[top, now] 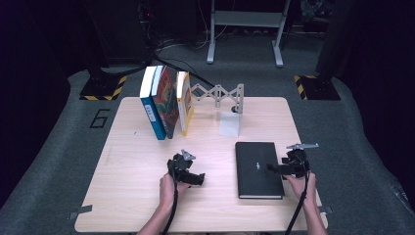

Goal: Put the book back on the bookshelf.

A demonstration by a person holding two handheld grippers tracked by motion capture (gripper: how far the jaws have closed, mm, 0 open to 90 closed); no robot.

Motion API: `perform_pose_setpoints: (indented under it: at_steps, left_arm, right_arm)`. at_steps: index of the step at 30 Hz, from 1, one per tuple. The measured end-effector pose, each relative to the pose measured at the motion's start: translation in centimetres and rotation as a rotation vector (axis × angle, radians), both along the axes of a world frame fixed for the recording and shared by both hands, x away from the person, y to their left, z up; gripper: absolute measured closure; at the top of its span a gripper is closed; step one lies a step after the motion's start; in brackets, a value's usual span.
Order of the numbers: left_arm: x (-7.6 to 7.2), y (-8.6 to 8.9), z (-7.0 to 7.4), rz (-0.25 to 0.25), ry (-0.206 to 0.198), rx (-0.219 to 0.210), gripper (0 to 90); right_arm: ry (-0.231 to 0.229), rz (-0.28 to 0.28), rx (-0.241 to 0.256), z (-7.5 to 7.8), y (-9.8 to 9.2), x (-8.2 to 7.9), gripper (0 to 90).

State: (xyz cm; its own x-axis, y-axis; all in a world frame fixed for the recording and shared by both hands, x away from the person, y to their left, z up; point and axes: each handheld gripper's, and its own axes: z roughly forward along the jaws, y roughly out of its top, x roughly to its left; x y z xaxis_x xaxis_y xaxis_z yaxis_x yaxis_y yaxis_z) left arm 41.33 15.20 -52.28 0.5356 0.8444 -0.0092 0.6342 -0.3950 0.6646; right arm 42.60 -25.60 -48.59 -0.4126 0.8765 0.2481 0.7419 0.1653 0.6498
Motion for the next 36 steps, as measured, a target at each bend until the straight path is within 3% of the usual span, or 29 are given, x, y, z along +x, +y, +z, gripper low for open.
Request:
perform_pose_setpoints:
  at_steps: [6,12,16,20,28,36]
  left_arm:
    - [-0.7,2.1,-0.3,0.018,-0.035,0.008,0.1]
    - [-1.5,4.0,-0.8,0.017,-0.085,-0.017,0.3]
    - [-1.9,4.3,-0.7,0.022,-0.076,-0.019,0.4]
    - [-1.9,4.3,-0.7,0.019,-0.070,-0.016,0.4]
    - [-1.9,4.3,-0.7,0.018,-0.068,-0.016,0.4]
    - [-1.9,4.3,-0.7,0.018,-0.068,-0.016,0.4]
  right_arm:
    - [0.024,-0.002,0.037,0.2,-0.1,1.1,20.0]
    - [0.059,0.013,0.037,0.3,0.2,2.1,24.1]
    - [0.073,0.014,0.016,0.5,0.1,2.6,27.2]
    - [0.096,0.008,0.039,0.6,0.1,3.1,31.1]
    - [0.150,0.022,-0.002,0.4,0.1,3.3,34.6]
    - [0.137,0.045,-0.031,1.0,0.5,3.1,33.7]
